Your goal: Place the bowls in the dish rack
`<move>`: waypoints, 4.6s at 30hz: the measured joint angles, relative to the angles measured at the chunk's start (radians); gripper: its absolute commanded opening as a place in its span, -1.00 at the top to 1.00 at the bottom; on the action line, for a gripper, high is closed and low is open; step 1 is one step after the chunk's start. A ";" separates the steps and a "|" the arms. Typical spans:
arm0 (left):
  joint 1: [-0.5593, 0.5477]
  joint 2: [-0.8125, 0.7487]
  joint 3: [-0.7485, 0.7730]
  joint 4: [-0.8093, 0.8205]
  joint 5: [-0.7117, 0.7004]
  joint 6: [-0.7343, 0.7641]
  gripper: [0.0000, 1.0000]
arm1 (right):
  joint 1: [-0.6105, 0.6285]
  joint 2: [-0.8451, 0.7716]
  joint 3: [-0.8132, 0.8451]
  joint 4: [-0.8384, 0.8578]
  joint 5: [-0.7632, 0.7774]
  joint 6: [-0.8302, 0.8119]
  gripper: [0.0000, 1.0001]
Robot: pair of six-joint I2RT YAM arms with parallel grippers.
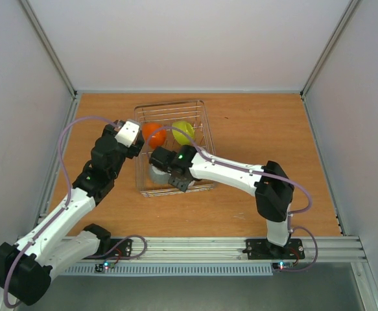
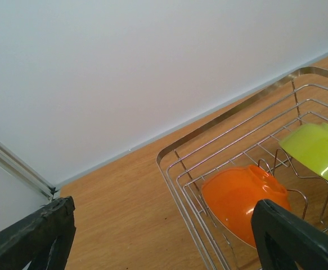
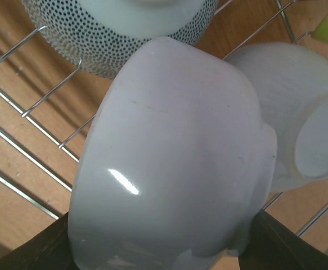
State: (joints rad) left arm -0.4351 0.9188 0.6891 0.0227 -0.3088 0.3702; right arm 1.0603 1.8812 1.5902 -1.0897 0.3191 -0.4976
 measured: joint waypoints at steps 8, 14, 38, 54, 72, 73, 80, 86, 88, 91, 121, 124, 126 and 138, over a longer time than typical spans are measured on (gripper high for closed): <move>0.000 0.000 -0.002 0.006 -0.014 0.000 -0.74 | 0.052 0.075 0.060 -0.003 0.111 -0.041 0.97; 0.000 0.000 -0.004 0.021 -0.018 0.000 -0.75 | 0.070 0.082 0.073 0.021 0.074 -0.072 0.97; 0.000 0.000 -0.009 0.042 -0.023 0.004 -0.78 | 0.102 0.142 0.117 -0.027 0.224 -0.069 -0.94; 0.000 0.000 -0.017 0.050 -0.039 0.009 -0.80 | 0.092 0.084 0.053 0.009 0.137 -0.054 -0.98; 0.000 0.000 -0.018 0.051 -0.045 0.023 -0.84 | 0.091 0.051 0.045 0.048 -0.110 -0.081 -0.97; 0.000 0.000 -0.018 0.052 -0.047 0.023 -0.84 | 0.090 0.050 0.045 0.051 -0.124 -0.084 -0.97; 0.000 0.000 -0.019 0.057 -0.049 0.027 -0.85 | 0.069 0.033 0.045 0.060 -0.249 -0.089 -0.97; 0.000 0.000 -0.022 0.060 -0.051 0.027 -0.85 | 0.050 0.023 0.048 0.089 -0.357 -0.100 -0.94; 0.000 0.000 -0.024 0.063 -0.053 0.027 -0.85 | 0.051 0.023 0.059 0.092 -0.395 -0.101 -0.80; 0.000 0.000 -0.025 0.065 -0.056 0.029 -0.85 | 0.059 0.023 0.094 0.094 -0.452 -0.109 -0.60; 0.004 -0.023 -0.058 0.188 -0.220 0.109 -0.91 | 0.027 0.323 0.328 0.056 -0.437 0.007 0.97; 0.004 -0.023 -0.058 0.190 -0.220 0.109 -0.91 | 0.003 0.335 0.343 0.049 -0.412 0.018 0.97; 0.005 -0.023 -0.058 0.191 -0.220 0.109 -0.91 | -0.009 0.336 0.343 0.048 -0.388 0.023 0.97; 0.003 -0.023 -0.058 0.191 -0.211 0.109 -0.92 | -0.013 0.272 0.246 0.116 -0.333 0.022 0.66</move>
State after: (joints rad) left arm -0.4324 0.8963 0.6312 0.2138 -0.5201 0.4793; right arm 1.0477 2.1536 1.8366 -0.9737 -0.0143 -0.4759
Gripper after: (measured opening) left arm 0.958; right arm 0.046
